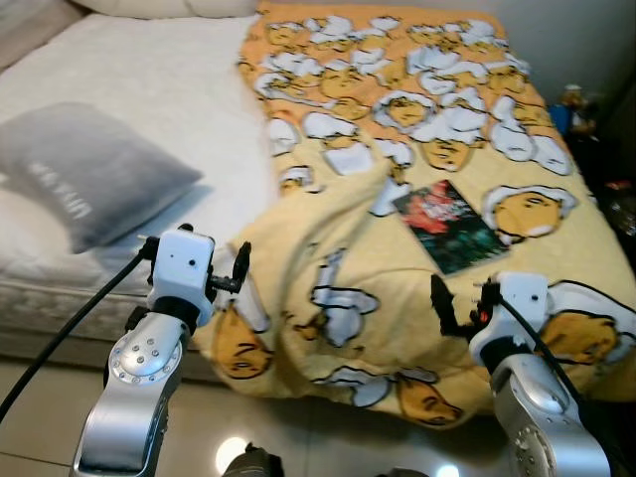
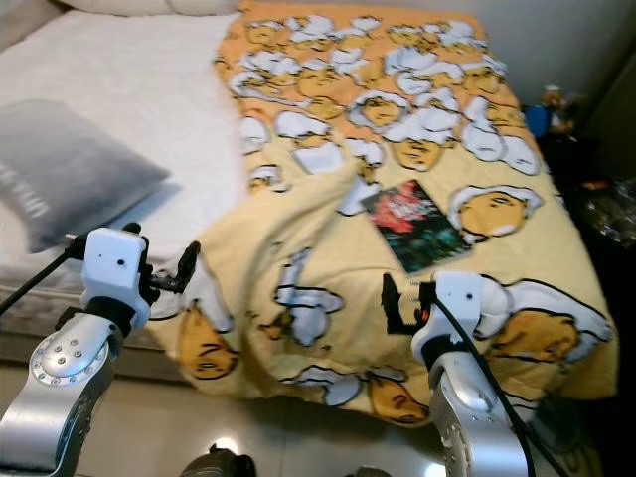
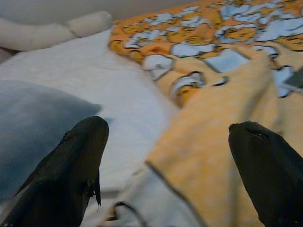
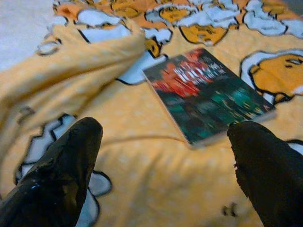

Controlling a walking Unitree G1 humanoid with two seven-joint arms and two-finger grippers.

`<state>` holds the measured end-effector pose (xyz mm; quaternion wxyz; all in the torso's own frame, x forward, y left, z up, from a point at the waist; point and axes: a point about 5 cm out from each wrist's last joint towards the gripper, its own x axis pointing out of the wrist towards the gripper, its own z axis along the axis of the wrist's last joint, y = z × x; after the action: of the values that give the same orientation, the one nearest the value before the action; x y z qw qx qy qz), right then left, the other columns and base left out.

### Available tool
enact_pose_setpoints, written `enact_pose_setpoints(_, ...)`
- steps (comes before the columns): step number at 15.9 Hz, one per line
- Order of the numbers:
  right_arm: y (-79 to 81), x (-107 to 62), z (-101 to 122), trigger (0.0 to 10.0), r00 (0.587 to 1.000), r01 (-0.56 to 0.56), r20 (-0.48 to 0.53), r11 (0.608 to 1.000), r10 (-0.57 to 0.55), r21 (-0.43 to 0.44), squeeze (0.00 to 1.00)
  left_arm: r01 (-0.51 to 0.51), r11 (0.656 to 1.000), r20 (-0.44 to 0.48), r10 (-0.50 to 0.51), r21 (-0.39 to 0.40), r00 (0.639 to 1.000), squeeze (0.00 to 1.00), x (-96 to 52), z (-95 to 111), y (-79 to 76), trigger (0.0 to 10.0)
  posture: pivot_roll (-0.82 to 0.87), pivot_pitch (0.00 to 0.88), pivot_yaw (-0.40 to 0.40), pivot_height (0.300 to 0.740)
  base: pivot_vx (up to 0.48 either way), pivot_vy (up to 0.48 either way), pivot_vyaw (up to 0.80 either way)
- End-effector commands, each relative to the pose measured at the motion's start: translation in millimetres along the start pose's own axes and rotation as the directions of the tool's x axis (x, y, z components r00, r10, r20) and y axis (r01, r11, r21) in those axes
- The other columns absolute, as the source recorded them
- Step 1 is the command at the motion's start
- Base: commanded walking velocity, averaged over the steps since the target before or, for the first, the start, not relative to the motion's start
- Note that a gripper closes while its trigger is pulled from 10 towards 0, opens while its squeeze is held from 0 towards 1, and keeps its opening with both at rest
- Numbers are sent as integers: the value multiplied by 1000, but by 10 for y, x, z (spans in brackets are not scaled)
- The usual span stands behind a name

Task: Clean up the room

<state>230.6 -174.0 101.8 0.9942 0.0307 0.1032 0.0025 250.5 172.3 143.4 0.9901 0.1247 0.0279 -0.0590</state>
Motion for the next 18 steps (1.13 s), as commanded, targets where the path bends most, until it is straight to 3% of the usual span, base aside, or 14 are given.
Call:
enact_pose_setpoints(1, -21, -16, -7, 10000, 1000, 19, -1, 1000, -19, 8, 0, -26, 1000, -27, 26, 9, 999, 494, -7, -57, 53, 10000, -119, 106, 50, 740, 0, 274, 0)
enact_pose_setpoints(2, -45, -26, 18, 10000, 999, 35, 0, 999, -35, 42, 0, -31, 1000, -33, 31, 4, 999, 569, -10, -63, 62, 10000, -121, 104, 52, 740, 0, 289, 0)
enact_pose_setpoints(4, -43, -32, 35, 10000, 1000, 22, 1, 996, -22, 82, 0, -32, 999, -37, 32, 8, 999, 596, -1, -61, 59, 10000, -125, 99, 55, 740, 0, 291, 0)
enact_pose_setpoints(7, -20, -9, 73, 10000, 999, 41, 9, 998, -42, 55, 0, -26, 1000, -41, 26, 2, 999, 592, 8, -76, 38, 10000, -134, 94, 53, 740, 0, 289, 0)
enact_pose_setpoints(9, -86, 17, 72, 10000, 997, 81, 17, 997, -81, 6, 0, -29, 1000, -47, 29, -6, 998, 600, -14, -102, 17, 10000, -134, 84, 44, 740, 0, 289, 0)
enact_pose_setpoints(18, -52, 100, 97, 10000, 997, 72, -10, 996, -71, 57, 0, -70, 997, -54, 69, -21, 996, 608, -1, -102, 93, 10000, -134, 91, 26, 740, 0, 299, 0)
